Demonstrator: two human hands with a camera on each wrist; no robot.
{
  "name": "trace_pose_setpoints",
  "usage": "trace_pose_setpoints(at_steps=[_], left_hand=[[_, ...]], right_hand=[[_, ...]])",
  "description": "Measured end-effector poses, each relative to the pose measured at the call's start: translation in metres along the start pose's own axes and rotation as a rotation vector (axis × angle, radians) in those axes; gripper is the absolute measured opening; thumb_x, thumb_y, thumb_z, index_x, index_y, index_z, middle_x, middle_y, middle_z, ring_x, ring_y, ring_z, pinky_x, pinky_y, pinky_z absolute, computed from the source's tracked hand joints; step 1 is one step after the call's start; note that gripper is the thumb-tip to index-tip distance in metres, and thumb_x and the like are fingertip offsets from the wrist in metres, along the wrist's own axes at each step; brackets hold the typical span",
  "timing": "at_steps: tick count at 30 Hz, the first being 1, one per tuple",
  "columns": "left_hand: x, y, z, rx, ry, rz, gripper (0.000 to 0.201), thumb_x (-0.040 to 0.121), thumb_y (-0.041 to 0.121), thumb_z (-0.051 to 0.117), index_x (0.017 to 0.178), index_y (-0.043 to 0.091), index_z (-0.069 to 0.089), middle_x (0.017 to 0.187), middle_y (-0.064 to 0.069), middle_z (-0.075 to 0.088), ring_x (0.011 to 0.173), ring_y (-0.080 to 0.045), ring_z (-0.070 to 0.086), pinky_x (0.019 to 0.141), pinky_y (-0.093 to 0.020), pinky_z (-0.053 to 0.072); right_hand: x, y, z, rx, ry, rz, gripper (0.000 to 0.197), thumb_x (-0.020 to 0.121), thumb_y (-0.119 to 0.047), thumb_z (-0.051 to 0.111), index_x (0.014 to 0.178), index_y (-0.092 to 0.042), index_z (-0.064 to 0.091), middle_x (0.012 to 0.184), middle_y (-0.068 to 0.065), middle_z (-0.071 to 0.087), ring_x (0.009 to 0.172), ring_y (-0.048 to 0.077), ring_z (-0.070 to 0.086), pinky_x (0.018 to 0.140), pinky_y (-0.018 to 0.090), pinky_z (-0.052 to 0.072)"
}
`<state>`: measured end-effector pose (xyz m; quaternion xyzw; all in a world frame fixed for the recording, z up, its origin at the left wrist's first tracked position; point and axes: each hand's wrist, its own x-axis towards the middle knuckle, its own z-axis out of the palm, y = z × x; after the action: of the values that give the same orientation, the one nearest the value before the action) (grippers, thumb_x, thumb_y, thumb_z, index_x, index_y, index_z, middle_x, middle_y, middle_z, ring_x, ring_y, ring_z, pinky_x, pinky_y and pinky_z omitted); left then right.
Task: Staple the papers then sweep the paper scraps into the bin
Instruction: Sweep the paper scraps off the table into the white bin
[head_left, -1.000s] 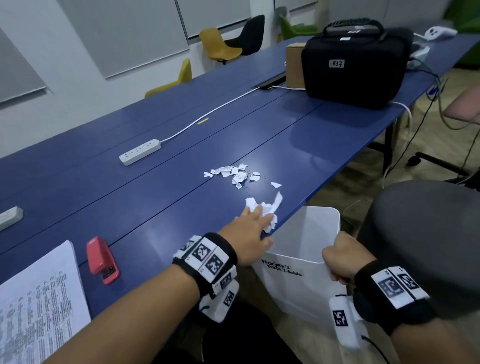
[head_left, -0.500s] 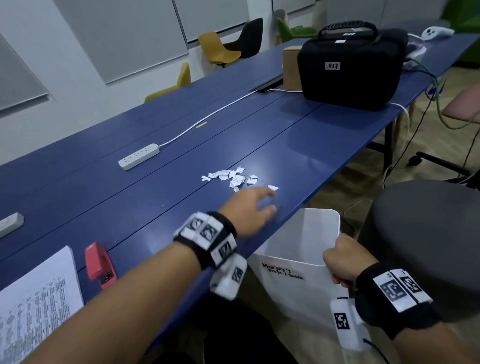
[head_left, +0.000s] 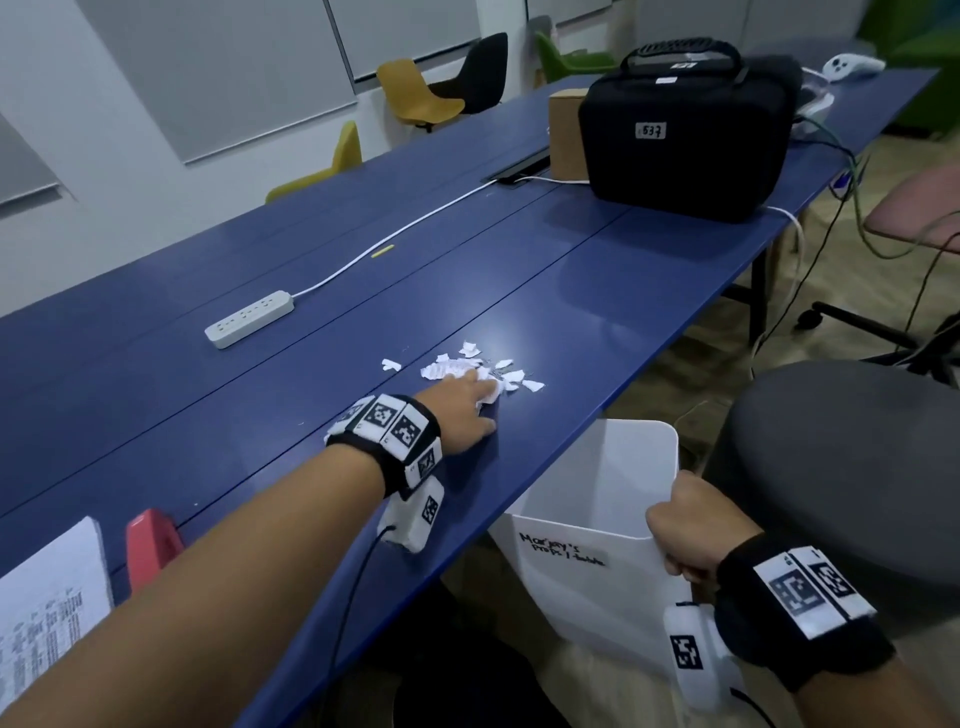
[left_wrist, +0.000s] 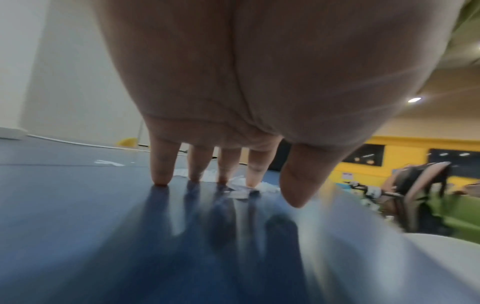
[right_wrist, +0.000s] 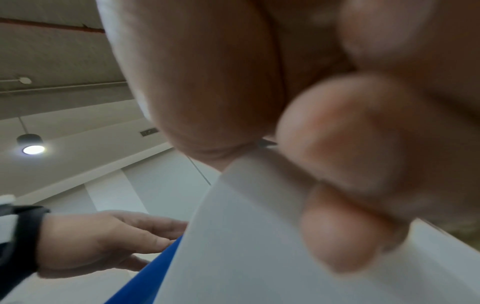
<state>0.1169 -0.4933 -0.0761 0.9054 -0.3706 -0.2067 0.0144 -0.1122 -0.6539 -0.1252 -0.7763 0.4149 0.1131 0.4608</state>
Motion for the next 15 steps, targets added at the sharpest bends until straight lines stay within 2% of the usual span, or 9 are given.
trace_pose_setpoints(at_steps=[2,5,8,10,13,15], left_hand=[[-0.017,0.017,0.010,0.012,-0.021,0.086,0.054,0.094,0.032,0.051,0.145,0.020,0.039,0.160,-0.009,0.027,0.146,-0.032,0.028,0.117,-0.045,0.030],[-0.043,0.042,0.027,-0.019,-0.022,0.225,0.042,0.092,0.030,0.049,0.133,0.018,0.048,0.139,-0.004,0.043,0.133,-0.027,0.037,0.108,-0.050,0.039],[-0.064,0.066,0.042,-0.027,-0.026,0.328,0.046,0.092,0.023,0.049,0.137,0.016,0.046,0.157,-0.004,0.030,0.145,-0.025,0.024,0.114,-0.048,0.033],[-0.077,0.082,0.049,-0.039,-0.009,0.403,0.049,0.094,0.020,0.049,0.142,0.015,0.045,0.162,-0.002,0.026,0.148,-0.023,0.022,0.117,-0.044,0.029],[-0.084,0.090,0.056,-0.134,0.032,0.465,0.046,0.095,0.024,0.050,0.141,0.021,0.051,0.158,0.005,0.037,0.146,-0.017,0.033,0.119,-0.038,0.029],[-0.076,0.084,0.046,-0.197,0.132,0.447,0.041,0.094,0.024,0.052,0.134,0.022,0.057,0.150,0.005,0.049,0.139,-0.016,0.044,0.116,-0.034,0.033]], right_hand=[[0.001,-0.001,-0.001,-0.007,0.000,0.005,0.038,0.084,-0.008,0.042,0.122,-0.005,0.048,0.068,0.020,0.060,0.032,0.017,0.044,0.035,0.016,0.035],[0.002,0.000,0.000,0.011,-0.003,0.002,0.041,0.081,-0.009,0.043,0.122,-0.005,0.050,0.070,0.021,0.061,0.034,0.019,0.046,0.036,0.019,0.036],[0.001,0.002,0.002,0.016,0.003,0.007,0.043,0.078,-0.011,0.043,0.120,-0.004,0.048,0.064,0.020,0.062,0.034,0.019,0.047,0.037,0.021,0.037],[-0.001,0.003,0.002,0.023,0.001,-0.005,0.046,0.074,-0.013,0.042,0.118,-0.003,0.051,0.057,0.018,0.061,0.029,0.018,0.045,0.036,0.020,0.036],[-0.004,0.002,0.001,0.025,-0.010,-0.013,0.044,0.077,-0.014,0.044,0.118,-0.002,0.053,0.054,0.017,0.061,0.029,0.017,0.045,0.036,0.021,0.036],[-0.006,0.000,-0.001,0.016,-0.004,-0.002,0.035,0.084,-0.013,0.045,0.117,-0.002,0.050,0.059,0.017,0.061,0.030,0.017,0.045,0.036,0.020,0.036]])
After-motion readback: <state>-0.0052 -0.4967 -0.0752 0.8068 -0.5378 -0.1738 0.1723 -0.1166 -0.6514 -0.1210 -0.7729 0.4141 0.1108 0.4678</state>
